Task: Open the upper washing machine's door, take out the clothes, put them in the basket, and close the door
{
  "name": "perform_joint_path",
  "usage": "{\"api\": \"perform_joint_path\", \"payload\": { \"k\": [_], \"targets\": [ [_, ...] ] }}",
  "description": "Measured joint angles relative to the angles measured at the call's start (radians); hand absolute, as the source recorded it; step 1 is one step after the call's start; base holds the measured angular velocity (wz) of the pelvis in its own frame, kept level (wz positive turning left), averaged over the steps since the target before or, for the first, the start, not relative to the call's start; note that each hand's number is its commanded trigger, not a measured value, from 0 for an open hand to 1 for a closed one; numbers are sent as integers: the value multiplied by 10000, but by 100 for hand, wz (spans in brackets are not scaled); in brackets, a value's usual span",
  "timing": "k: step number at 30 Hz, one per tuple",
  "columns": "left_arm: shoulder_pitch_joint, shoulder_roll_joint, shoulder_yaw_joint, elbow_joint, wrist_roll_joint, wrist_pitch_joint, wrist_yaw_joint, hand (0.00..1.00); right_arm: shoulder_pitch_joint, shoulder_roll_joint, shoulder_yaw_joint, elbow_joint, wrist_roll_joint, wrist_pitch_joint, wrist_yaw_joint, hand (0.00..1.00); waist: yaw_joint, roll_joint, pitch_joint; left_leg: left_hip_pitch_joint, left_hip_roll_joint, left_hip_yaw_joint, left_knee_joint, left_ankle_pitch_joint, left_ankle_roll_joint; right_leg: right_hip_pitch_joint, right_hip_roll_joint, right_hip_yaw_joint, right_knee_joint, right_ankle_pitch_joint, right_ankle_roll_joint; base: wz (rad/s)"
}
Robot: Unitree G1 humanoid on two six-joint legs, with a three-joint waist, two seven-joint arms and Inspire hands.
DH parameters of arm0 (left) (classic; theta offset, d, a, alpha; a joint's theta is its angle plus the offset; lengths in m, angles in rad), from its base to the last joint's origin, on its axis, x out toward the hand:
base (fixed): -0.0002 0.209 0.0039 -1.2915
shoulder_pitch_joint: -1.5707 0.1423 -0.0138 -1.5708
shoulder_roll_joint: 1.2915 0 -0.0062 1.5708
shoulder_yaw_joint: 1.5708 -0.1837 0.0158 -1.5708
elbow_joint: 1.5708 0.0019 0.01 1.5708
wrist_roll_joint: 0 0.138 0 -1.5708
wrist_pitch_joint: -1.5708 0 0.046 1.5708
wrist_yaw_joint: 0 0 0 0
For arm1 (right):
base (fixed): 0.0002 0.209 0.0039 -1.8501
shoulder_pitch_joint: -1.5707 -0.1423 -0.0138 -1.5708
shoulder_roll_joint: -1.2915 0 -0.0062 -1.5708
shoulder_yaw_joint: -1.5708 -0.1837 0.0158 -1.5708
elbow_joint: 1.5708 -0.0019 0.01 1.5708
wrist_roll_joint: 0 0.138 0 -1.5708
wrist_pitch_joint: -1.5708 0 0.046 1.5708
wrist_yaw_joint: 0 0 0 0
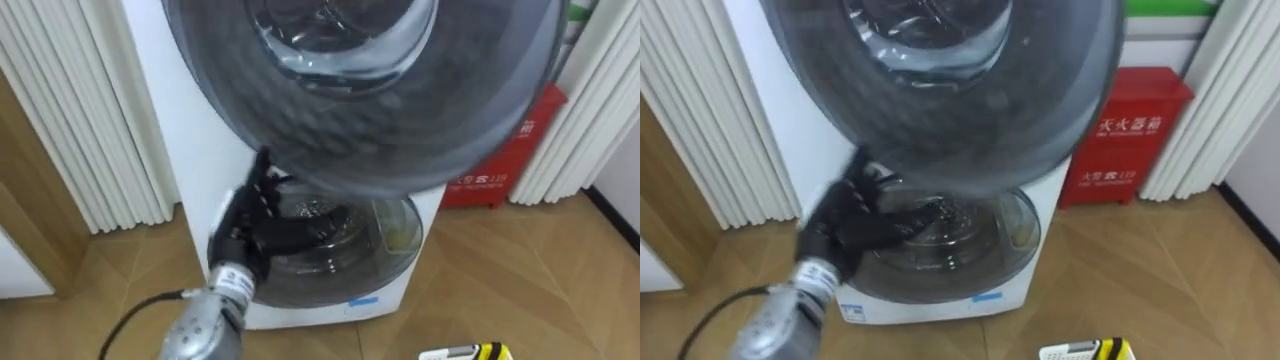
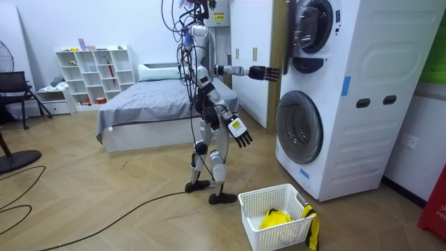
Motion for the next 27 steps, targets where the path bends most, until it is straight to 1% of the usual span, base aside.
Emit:
{"api": "perform_joint_path", "payload": {
  "k": [1, 4, 7, 8, 10, 11, 12, 13, 14, 16, 17, 18, 19, 20, 21, 22, 23, 24, 25, 27],
  "targets": [
    [57, 1, -84, 2, 1, 58, -34, 0, 0, 0, 3, 0, 15, -7, 5, 0, -3, -2, 1, -16, 13, 27, 0, 0, 0, -21, 17, 25, -37, 23, -35, -18],
    [75, 3, -123, 3, 10, 73, -119, 0, 17, -1, 3, 21, 229, -8, 36, 0, -9, -32, 19, -40, 59, 28, -27, 0, 0, -57, 24, 25, -85, 67, -101, -7],
    [183, 30, -115, 7, 56, 68, -195, 0, 163, -38, 42, 38, 1002, -7, 46, 0, 62, -104, 52, -20, 120, 68, -46, 4, -6, -67, 109, 29, -84, 111, -175, -2],
    [274, 78, -73, 7, 164, 67, -196, 0, 174, -38, 49, 44, 1090, -4, 58, 0, 95, -123, 49, -17, 124, 82, -42, 4, -7, -76, 148, 71, -76, 116, -186, -13],
    [594, 168, -7, 222, 618, 61, -203, 0, 188, -38, 70, 124, 1219, 6, 108, 0, 224, -220, 43, -12, 129, 137, 16, 5, -10, -100, 186, 174, -49, 125, -233, -13],
    [664, 166, 15, 402, 845, 33, -207, 0, 188, -38, 58, 162, 1199, 7, 134, 0, 260, -245, 37, -10, 127, 161, 19, 10, -17, -100, 186, 199, -55, 126, -241, -11],
    [863, 173, 118, 749, 1314, 26, -208, 0, 169, -38, 12, 232, 1161, 11, 212, 0, 291, -291, 21, -14, 123, 202, 32, 13, -23, -102, 199, 273, -87, 129, -257, -9],
    [986, 198, 173, 910, 1506, 18, -210, 0, 171, -38, -15, 234, 1159, 12, 227, 0, 307, -304, 23, -13, 125, 223, 33, 18, -31, -103, 204, 299, -91, 133, -264, -9],
    [1251, 292, 248, 1349, 1832, -15, -218, 0, 185, -53, -30, 245, 1157, 12, 280, 0, 310, -324, 17, -9, 129, 233, 37, 26, -44, -100, 227, 313, -90, 137, -270, -3],
    [1740, 370, 495, 2476, 2571, -75, -226, 0, 205, -68, -40, 253, 1139, 11, 304, 0, 356, -326, 6, 9, 147, 227, 49, 31, -53, -71, 264, 256, -89, 136, -292, 0],
    [1894, 368, 568, 2844, 2754, -177, -230, 0, 227, -68, -51, 253, 1167, 0, 303, 0, 401, -318, 3, 42, 156, 236, 40, 31, -53, -48, 277, 261, -93, 130, -301, -6],
    [2154, 372, 677, 3765, 3087, -378, -229, 0, 328, -74, -80, 257, 1186, -29, 283, 0, 558, -318, 2, 155, 174, 257, 6, 29, -55, 44, 326, 313, -111, 114, -322, -8],
    [2345, 376, 817, 4133, 3171, -391, -228, 0, 402, -75, -102, 248, 1189, -36, 279, 0, 604, -334, -7, 174, 172, 246, 4, 28, -56, 57, 339, 319, -112, 93, -335, -7],
    [2780, 420, 1196, 4881, 3402, -515, -202, 0, 526, -74, -126, 249, 1208, -124, 235, 0, 752, -356, -43, 236, 169, 237, -19, 26, -60, 86, 385, 366, -102, 63, -366, -12],
    [3212, 476, 1657, 5662, 3543, -667, -179, 0, 638, -72, -184, 279, 1292, -211, 193, 0, 920, -361, -49, 291, 188, 239, -32, 20, -69, 102, 424, 329, -105, 46, -399, -10],
    [3609, 590, 2077, 6372, 3685, -678, -159, 0, 664, -72, -297, 396, 1379, -251, 194, 0, 1027, -341, -38, 314, 219, 152, -31, 18, -73, 153, 429, 265, -116, 26, -425, 0],
    [3723, 634, 2240, 6726, 3818, -681, -144, 0, 664, -73, -378, 489, 1452, -270, 195, 0, 1055, -341, -37, 316, 225, 103, -35, 15, -78, 176, 425, 221, -117, 9, -429, 21],
    [3910, 707, 2569, 7399, 4053, -688, -118, 0, 681, -80, -550, 658, 1623, -290, 194, 0, 1083, -333, -32, 322, 231, 16, -59, 9, -88, 197, 432, 183, -116, -28, -417, 24],
    [3997, 735, 2724, 7671, 4151, -689, -75, 0, 695, -81, -651, 731, 1739, -324, 198, 0, 1136, -324, -26, 326, 240, 14, -64, 3, -100, 212, 434, 166, -117, -37, -415, 25],
    [4311, 797, 3196, 8587, 4247, -724, 302, 0, 651, -87, -793, 1265, 2749, -366, 291, 0, 1383, -267, -7, 334, 260, -2, -71, -29, -155, 238, 434, 121, -118, -51, -411, 8]
  ]
}}
